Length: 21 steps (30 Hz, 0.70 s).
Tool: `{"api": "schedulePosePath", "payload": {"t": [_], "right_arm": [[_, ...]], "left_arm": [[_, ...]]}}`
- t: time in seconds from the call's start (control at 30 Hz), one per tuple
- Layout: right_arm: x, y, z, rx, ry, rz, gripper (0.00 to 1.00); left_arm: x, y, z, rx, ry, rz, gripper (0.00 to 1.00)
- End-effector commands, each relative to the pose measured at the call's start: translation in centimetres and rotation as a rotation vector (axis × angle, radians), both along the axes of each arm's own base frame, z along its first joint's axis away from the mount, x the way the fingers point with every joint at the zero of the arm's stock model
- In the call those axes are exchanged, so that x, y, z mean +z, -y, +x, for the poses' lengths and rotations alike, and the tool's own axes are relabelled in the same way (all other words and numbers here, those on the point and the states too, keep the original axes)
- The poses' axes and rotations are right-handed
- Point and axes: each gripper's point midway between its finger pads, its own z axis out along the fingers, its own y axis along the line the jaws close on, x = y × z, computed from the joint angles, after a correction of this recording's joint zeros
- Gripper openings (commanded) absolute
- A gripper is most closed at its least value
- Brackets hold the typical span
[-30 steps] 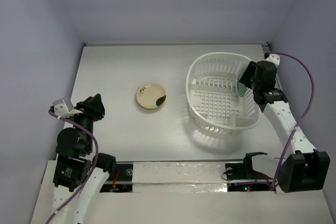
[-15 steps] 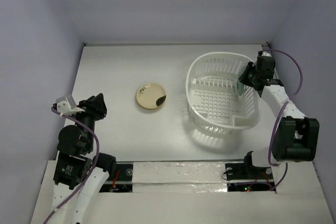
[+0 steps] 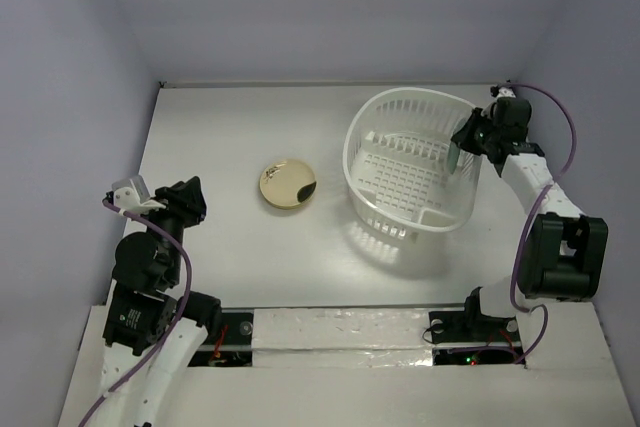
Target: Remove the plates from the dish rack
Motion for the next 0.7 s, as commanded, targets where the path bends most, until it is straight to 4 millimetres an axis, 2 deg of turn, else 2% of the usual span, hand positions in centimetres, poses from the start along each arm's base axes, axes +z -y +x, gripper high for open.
{"api": "schedulePosePath", "payload": {"t": [0.0,0.1,0.27,0.3,0.33,0.4,0.43,0.5,0.53,0.6,0.67], "right_arm": [[5.5,-0.6,1.9,0.098,0.184,-0.004,0.00],[6.9,-2.0,1.6,0.173,0.258,0.029,0.00],[7.9,-2.1,1.4,0.202,0.319,0.088,0.00],[9.2,-2.3,1.3,0.217,0.369,0.088,0.00],[9.3,-2.7,0.9,0.224,0.385,0.106,0.00],[10.9,-2.9,0.5,0.232,0.428,0.104,0.00],[12.4,-3.0,0.1,0.237,0.461,0.096,0.00],[13.6,-3.1,-0.3,0.241,0.475,0.094,0.00],[15.1,-3.3,-0.9,0.251,0.507,0.089,0.00],[17.3,-4.4,-2.0,0.313,0.554,0.105,0.00],[20.0,-6.3,-3.3,0.396,0.608,0.100,0.00]], "left_arm": [[0.7,0.2,0.3,-0.005,0.024,-0.008,0.34],[0.7,0.2,0.4,-0.005,0.021,-0.007,0.34],[0.8,0.1,0.2,0.000,0.029,-0.011,0.34],[0.9,0.0,0.2,0.001,0.031,-0.012,0.34],[0.9,0.0,0.2,0.003,0.030,-0.012,0.34],[1.0,0.0,0.1,0.003,0.033,-0.013,0.34],[1.0,0.0,0.1,0.003,0.034,-0.013,0.34],[1.0,0.0,0.0,0.002,0.034,-0.012,0.34],[1.0,-0.1,-0.1,0.003,0.039,-0.013,0.34],[1.1,-0.1,-0.1,0.005,0.042,-0.014,0.34],[1.2,-0.1,-0.1,0.005,0.047,-0.016,0.34]]}}
